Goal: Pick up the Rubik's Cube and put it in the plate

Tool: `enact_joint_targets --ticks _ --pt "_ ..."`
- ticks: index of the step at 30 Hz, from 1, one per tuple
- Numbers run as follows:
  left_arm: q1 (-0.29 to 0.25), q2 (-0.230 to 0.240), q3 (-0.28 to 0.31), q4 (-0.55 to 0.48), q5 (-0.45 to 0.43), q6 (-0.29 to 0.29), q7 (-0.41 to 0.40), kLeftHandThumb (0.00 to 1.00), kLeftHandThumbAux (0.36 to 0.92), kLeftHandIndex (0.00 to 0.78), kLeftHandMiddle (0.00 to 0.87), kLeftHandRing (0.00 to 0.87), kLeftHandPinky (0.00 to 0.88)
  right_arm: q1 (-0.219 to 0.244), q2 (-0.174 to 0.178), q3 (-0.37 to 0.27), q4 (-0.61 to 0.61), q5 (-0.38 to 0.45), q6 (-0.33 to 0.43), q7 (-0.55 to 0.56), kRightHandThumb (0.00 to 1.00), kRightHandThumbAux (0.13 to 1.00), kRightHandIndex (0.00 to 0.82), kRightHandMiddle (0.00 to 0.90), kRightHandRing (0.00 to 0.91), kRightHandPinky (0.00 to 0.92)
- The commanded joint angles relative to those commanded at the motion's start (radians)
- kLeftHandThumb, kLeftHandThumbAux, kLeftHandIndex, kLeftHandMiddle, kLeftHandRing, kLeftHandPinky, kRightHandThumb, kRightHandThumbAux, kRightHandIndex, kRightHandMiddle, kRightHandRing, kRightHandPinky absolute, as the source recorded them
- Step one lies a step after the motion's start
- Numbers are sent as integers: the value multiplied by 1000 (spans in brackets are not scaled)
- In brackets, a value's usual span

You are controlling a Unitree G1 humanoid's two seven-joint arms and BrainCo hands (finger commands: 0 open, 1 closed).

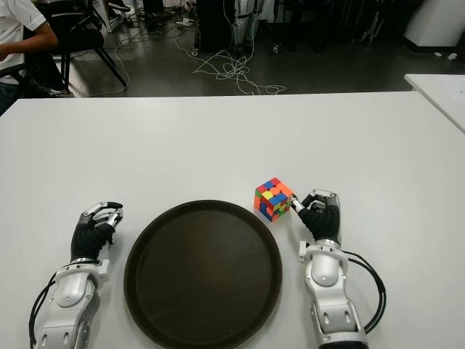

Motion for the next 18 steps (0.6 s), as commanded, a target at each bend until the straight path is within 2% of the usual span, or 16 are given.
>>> enact_joint_targets --ticks 13,18 --pt "2 -1 1 -1 -6 2 2 712 703 444 834 839 836 0 -3 -1 11 -4 -18 -1 348 830 796 853 861 864" --pt "3 1 0 -1 -5 2 0 712 703 444 829 836 827 1 -4 2 6 -10 -7 -1 320 839 798 853 860 863"
